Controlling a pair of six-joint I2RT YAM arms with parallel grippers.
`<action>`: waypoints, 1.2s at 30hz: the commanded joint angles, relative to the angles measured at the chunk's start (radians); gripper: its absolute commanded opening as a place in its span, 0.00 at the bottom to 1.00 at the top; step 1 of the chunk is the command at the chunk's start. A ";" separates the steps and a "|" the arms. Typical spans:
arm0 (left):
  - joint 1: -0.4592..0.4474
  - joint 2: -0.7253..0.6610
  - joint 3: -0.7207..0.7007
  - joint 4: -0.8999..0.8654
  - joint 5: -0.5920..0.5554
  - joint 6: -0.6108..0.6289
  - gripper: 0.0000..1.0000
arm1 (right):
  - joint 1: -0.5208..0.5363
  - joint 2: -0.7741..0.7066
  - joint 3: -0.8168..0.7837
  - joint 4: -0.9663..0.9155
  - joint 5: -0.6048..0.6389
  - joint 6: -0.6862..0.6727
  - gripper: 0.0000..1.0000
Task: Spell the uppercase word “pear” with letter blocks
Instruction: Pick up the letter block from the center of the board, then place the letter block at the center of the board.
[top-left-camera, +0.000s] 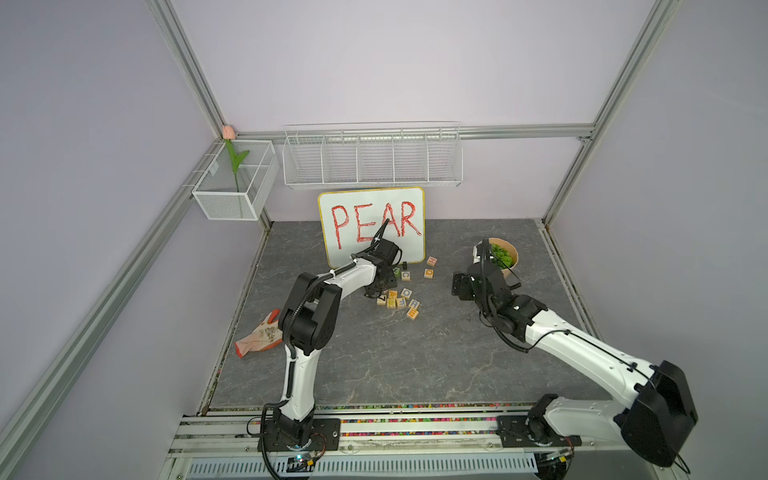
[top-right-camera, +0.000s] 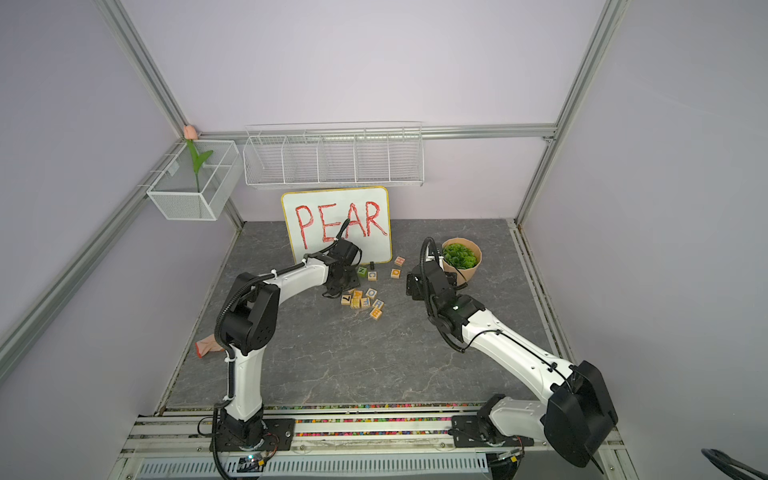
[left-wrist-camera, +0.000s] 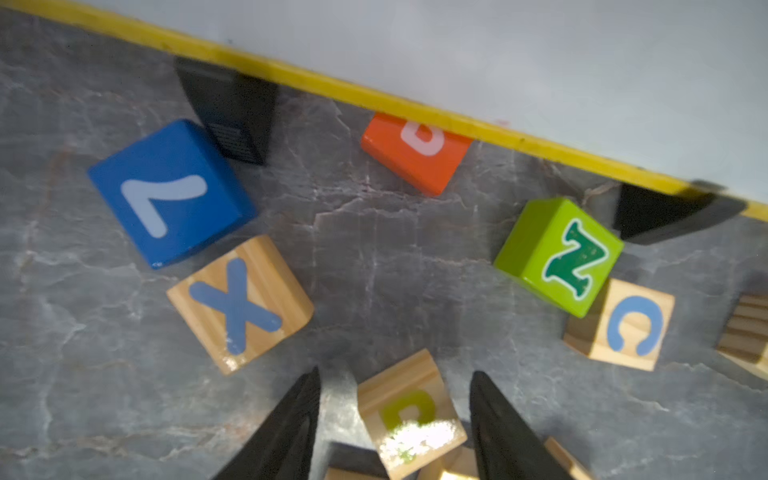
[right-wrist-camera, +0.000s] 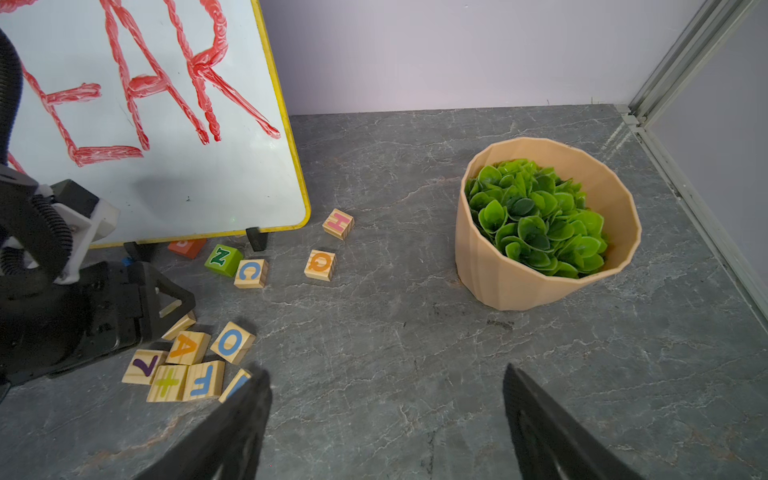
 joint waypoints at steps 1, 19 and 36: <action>-0.009 0.030 0.037 -0.026 -0.026 -0.010 0.55 | -0.005 0.009 0.001 0.000 0.000 -0.019 0.89; -0.046 -0.050 0.026 0.003 -0.071 0.131 0.27 | -0.008 0.025 0.024 -0.040 -0.014 0.006 0.89; -0.051 -0.523 -0.490 0.072 -0.048 0.238 0.27 | -0.007 0.026 0.048 -0.021 -0.027 -0.012 0.89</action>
